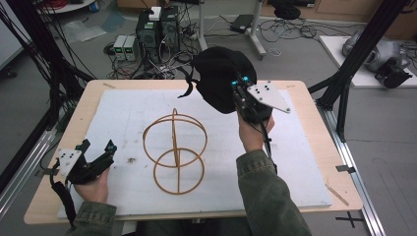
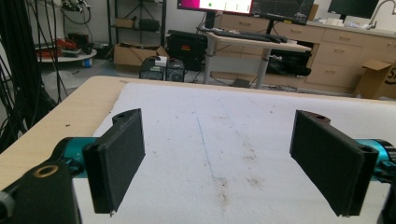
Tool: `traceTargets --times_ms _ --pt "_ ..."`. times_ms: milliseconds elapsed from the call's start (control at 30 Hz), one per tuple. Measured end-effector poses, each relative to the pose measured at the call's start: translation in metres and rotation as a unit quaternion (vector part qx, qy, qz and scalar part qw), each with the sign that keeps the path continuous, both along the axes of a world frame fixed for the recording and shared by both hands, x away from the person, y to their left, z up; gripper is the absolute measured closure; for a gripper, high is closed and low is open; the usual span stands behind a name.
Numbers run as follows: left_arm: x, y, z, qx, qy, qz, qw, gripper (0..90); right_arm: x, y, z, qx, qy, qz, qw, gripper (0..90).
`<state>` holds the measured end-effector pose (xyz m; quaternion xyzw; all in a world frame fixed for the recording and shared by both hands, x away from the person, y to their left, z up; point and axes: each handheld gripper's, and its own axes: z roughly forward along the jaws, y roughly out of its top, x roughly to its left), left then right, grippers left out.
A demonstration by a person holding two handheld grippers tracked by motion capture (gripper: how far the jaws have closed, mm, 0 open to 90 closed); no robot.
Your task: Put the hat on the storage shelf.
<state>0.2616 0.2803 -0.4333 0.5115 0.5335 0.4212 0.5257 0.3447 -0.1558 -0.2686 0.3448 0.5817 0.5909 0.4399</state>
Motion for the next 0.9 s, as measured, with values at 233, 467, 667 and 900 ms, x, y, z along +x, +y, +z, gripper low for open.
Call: traceTargets --times_ms 233,467,667,900 --pt "0.000 0.000 0.000 0.000 0.001 0.001 1.0000 18.2 -0.001 -0.001 0.006 0.017 -0.005 0.023 0.9996 87.6" --pt "0.000 0.000 0.000 0.000 0.001 0.000 1.0000 18.2 -0.005 -0.007 0.014 0.036 -0.015 0.062 0.9973 87.6" --pt "0.000 0.001 -0.001 0.002 0.003 -0.001 1.0000 18.2 -0.014 -0.008 0.025 0.053 -0.025 0.114 0.9917 87.5" --pt "0.000 0.001 -0.001 0.000 0.001 -0.002 1.0000 18.2 -0.022 -0.005 0.034 0.066 -0.026 0.162 0.9843 87.6"
